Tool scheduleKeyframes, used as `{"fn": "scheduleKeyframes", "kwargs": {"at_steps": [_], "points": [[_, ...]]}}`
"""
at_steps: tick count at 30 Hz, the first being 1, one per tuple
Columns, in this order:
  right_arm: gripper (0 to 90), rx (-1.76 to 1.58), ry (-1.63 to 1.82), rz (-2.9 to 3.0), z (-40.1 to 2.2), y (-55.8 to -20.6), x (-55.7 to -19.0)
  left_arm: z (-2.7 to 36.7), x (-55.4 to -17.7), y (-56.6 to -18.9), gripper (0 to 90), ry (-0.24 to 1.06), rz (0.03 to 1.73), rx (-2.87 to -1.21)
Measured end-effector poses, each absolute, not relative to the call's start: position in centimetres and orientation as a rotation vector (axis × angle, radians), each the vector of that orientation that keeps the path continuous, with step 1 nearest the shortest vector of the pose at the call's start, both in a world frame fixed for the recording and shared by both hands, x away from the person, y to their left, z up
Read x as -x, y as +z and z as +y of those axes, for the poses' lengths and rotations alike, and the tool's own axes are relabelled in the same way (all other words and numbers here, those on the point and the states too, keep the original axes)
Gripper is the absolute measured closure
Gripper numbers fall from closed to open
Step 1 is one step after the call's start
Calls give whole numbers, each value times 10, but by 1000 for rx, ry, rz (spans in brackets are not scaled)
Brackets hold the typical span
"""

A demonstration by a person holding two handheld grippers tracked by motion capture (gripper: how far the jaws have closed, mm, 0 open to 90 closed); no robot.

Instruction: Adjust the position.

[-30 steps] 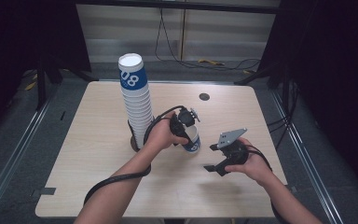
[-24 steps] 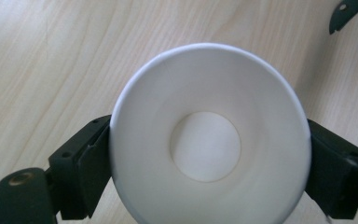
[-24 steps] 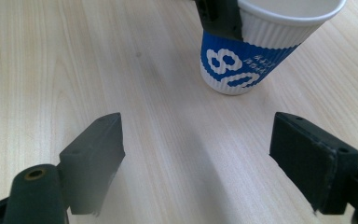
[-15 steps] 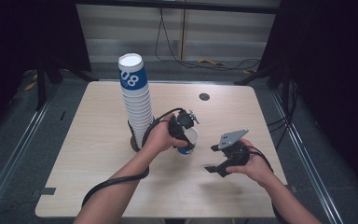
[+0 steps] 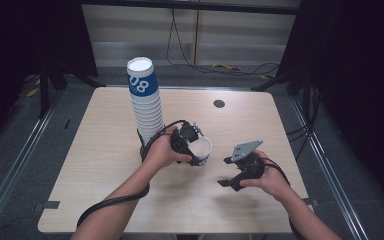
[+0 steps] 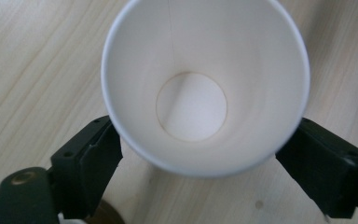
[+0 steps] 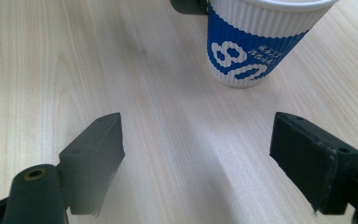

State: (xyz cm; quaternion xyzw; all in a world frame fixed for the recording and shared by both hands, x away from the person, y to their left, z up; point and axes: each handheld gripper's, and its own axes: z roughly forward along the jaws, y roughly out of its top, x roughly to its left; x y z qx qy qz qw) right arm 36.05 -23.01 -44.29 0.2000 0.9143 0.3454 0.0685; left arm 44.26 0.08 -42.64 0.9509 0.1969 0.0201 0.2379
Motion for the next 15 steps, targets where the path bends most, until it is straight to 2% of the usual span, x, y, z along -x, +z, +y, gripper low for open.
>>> {"fn": "scheduleKeyframes", "kwargs": {"at_steps": [5, 9, 15], "points": [[169, -597, 1028, 2764, -230, -443, -360, 10, -437, -431, 160, 49, 552, -2621], [170, -601, 1032, 2756, -229, -443, -360, 14, -435, -432, 246, 28, 563, -2598], [170, -577, 1034, 2757, -225, -441, -360, 10, -440, -434, 356, 67, 557, -2560]]}}
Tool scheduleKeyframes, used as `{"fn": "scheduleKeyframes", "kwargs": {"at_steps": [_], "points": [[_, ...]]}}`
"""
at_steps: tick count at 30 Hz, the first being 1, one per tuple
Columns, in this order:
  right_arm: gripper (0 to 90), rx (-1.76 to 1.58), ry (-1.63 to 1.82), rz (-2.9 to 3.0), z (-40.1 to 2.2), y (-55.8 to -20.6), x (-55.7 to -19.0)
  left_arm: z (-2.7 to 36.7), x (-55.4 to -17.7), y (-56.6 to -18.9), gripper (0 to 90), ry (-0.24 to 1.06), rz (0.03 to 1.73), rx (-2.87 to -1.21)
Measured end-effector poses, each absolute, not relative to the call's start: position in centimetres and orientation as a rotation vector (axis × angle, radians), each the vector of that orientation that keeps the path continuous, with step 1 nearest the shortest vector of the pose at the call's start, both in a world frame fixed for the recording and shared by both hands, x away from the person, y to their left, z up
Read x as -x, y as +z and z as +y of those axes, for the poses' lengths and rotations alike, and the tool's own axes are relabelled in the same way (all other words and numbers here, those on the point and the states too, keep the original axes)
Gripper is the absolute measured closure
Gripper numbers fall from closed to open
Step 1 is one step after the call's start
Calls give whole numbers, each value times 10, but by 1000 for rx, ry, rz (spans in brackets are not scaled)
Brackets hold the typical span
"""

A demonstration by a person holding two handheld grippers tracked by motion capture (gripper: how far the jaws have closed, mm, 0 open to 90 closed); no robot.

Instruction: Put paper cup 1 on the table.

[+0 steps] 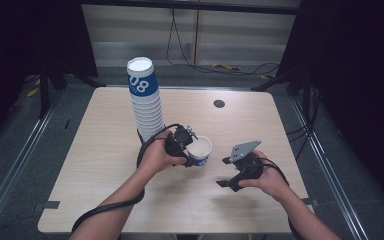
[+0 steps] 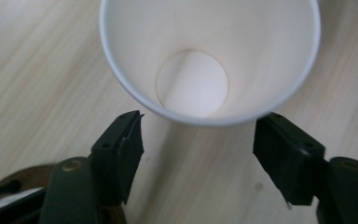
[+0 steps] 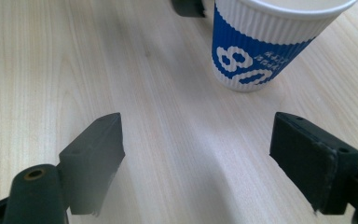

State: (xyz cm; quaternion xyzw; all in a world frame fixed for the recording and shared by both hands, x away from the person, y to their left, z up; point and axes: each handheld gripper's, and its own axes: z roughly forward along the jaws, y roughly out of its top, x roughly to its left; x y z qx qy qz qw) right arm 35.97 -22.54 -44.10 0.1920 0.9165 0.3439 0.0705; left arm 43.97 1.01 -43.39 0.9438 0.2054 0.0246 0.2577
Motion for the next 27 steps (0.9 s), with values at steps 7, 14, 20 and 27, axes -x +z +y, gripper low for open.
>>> {"fn": "scheduleKeyframes", "kwargs": {"at_steps": [7, 14, 20, 27], "points": [[170, -570, 1044, 2761, -224, -439, -360, 8, -435, -434, 345, 18, 561, -2560], [170, -588, 1038, 2754, -223, -439, -362, 22, -423, -420, 299, -39, 529, -2567], [170, -602, 1060, 2746, -219, -435, -364, 32, -416, -408, 274, -49, 489, -2577], [169, -642, 1098, 2721, -215, -427, -370, 44, -411, -397, 257, -61, 465, -2576]]}}
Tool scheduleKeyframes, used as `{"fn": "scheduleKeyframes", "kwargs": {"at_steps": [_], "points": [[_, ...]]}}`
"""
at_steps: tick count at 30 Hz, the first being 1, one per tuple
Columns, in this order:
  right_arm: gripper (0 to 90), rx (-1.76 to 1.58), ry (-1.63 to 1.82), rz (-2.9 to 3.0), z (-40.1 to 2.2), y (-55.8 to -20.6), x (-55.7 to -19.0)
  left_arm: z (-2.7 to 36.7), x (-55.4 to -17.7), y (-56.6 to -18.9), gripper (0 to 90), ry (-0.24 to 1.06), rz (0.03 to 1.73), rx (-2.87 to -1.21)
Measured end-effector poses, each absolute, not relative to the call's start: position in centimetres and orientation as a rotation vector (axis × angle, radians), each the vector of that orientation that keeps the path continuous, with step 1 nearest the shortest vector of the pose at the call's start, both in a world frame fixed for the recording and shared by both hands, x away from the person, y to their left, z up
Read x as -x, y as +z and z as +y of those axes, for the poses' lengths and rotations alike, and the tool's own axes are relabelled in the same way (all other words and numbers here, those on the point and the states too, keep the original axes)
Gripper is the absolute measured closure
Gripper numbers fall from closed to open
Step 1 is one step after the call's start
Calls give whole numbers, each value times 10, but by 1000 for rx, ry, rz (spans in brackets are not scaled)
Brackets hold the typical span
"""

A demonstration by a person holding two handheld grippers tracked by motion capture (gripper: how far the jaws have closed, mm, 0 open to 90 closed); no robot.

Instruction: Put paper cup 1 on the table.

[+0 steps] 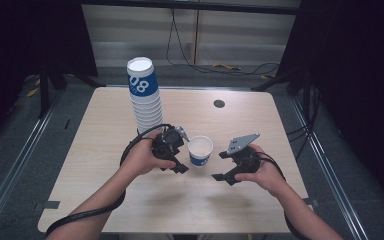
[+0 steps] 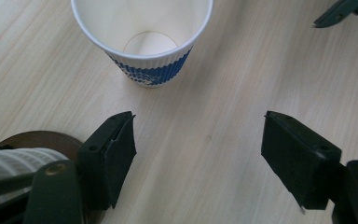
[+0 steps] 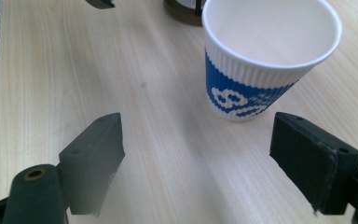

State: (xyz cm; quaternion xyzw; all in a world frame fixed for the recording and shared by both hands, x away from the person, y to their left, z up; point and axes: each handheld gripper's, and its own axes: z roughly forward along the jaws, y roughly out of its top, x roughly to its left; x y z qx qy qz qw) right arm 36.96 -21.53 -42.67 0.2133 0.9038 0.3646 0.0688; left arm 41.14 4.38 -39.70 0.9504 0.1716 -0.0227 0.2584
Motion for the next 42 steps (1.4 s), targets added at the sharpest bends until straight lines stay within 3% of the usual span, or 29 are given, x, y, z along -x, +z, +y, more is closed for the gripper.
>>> {"fn": "scheduleKeyframes", "kwargs": {"at_steps": [20, 42], "points": [[169, -692, 1163, 2693, -200, -412, -384, 78, -409, -383, 249, -85, 478, -2584], [154, -645, 1202, 2695, -155, -388, -399, 127, -407, -360, 247, -88, 535, -2540]]}}
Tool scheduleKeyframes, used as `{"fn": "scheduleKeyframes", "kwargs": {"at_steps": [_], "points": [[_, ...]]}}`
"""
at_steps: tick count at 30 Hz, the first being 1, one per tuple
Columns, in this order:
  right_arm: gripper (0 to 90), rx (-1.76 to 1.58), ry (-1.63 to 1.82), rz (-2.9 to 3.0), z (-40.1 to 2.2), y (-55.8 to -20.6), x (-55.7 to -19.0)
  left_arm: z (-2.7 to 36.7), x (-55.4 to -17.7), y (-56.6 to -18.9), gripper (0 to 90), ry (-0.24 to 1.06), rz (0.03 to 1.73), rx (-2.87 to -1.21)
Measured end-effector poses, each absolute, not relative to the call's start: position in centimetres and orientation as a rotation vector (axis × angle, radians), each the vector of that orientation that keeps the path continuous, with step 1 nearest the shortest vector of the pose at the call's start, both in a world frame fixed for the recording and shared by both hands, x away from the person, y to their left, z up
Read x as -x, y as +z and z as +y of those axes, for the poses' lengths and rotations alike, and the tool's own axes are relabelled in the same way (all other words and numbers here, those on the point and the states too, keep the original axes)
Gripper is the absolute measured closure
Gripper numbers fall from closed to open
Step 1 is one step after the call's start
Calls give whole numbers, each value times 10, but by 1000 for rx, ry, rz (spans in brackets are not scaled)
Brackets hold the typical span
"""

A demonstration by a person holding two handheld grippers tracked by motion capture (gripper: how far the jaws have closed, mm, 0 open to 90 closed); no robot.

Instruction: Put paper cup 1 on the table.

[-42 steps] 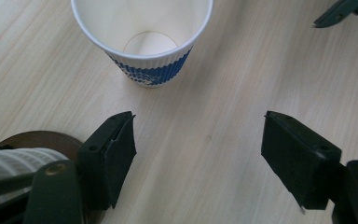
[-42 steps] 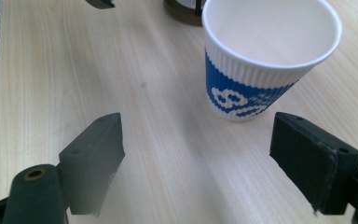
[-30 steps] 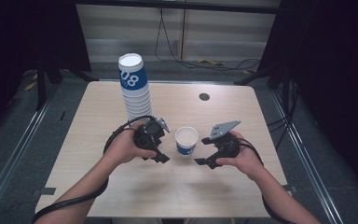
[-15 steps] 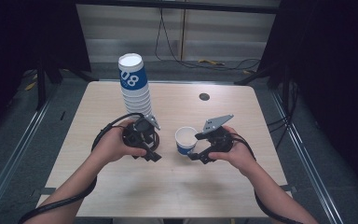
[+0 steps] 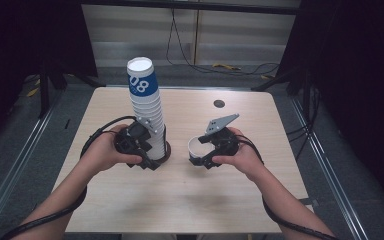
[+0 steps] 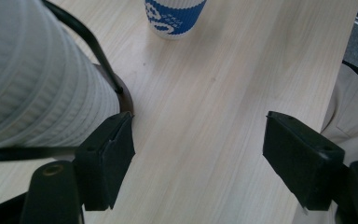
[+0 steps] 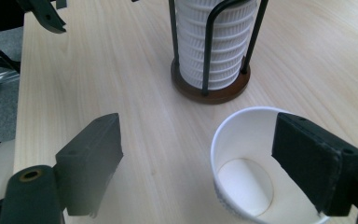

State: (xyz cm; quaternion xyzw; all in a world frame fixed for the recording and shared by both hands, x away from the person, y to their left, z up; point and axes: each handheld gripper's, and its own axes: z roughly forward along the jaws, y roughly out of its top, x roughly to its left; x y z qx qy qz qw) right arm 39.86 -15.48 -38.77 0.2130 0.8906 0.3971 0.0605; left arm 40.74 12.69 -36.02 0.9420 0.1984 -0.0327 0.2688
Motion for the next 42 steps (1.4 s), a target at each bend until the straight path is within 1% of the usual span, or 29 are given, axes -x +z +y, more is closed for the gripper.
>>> {"fn": "scheduleKeyframes", "kwargs": {"at_steps": [9, 15, 32, 42], "points": [[145, -649, 1226, 2684, -145, -381, -405, 142, -411, -356, 241, -88, 558, -2544], [146, -630, 1245, 2674, -138, -373, -410, 150, -416, -349, 241, -78, 585, -2509], [142, -584, 1272, 2652, -111, -342, -425, 175, -432, -319, 230, -36, 664, -2451], [142, -548, 1270, 2649, -96, -331, -434, 186, -442, -297, 228, -24, 712, -2372]]}}
